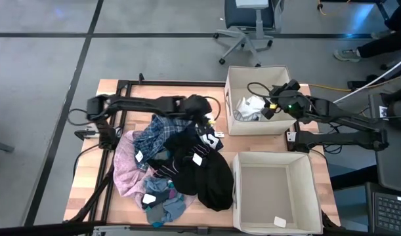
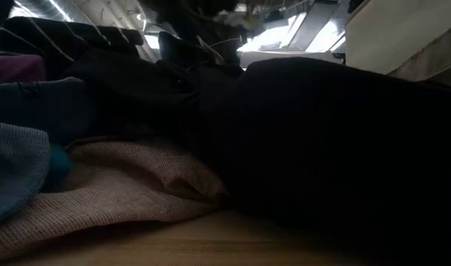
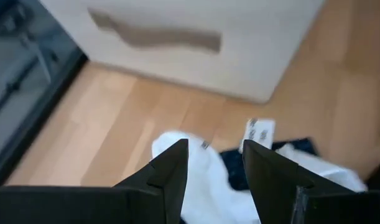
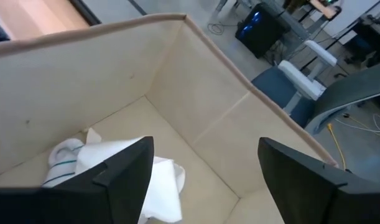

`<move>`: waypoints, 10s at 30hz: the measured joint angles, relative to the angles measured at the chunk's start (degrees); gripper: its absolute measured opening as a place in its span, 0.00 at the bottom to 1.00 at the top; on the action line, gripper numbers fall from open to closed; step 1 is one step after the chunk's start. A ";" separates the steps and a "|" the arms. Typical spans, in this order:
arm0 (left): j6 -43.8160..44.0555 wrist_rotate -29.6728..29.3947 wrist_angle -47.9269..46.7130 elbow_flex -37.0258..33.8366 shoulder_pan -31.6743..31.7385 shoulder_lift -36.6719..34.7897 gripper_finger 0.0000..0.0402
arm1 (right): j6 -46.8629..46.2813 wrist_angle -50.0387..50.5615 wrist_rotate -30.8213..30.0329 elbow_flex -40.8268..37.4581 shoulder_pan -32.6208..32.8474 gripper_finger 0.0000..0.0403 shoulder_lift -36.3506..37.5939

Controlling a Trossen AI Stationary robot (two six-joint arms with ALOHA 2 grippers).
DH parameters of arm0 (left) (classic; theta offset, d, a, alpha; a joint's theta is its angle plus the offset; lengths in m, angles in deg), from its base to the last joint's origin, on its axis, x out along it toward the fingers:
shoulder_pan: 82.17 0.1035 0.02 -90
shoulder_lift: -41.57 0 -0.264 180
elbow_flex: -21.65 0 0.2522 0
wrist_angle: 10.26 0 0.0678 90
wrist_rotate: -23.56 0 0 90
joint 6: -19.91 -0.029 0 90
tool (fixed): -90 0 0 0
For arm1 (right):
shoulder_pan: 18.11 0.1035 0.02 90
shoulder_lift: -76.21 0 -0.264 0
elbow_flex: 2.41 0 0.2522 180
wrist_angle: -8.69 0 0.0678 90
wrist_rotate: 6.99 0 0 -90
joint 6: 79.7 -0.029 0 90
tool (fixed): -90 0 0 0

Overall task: Sort clothes
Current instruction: Put the white long sock into the top laundry organizer, then put the right striped black sock into the top laundry organizer

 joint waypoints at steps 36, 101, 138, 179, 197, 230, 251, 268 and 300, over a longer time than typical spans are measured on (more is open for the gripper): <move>-8.15 8.01 -5.07 6.48 3.74 19.68 0.03 | 0.05 0.89 2.93 0.00 0.00 0.72 -0.15; -19.40 -5.98 11.50 6.56 -5.55 -4.75 0.06 | -0.76 -37.84 49.50 -0.07 -0.02 0.07 -15.90; -9.13 -5.55 1.79 -3.12 -4.04 -6.65 0.29 | 12.09 -37.22 30.47 -0.04 -0.07 0.05 2.82; -12.91 5.05 20.27 -8.26 0.02 -7.42 0.03 | 13.38 -34.97 30.47 0.02 -0.02 0.05 2.47; -7.45 -16.39 -7.92 -8.26 -1.37 -7.44 0.01 | 26.86 -45.83 18.54 0.04 -0.02 0.05 5.75; -4.35 -8.95 -13.18 -3.37 -5.30 -14.45 0.53 | 1.43 -5.60 -0.06 0.02 -0.02 0.54 -4.45; -0.04 -5.37 -16.63 -3.69 -14.93 -17.56 0.52 | -6.25 1.65 32.84 9.36 0.07 0.74 -4.54; 8.69 -3.19 -8.63 -9.17 -26.71 -13.98 0.52 | -6.24 -13.13 42.94 2.82 4.24 0.74 -4.72; -17.72 -15.34 11.35 -7.50 -19.35 -15.84 0.02 | 4.75 -30.29 49.61 2.84 7.34 0.74 -17.04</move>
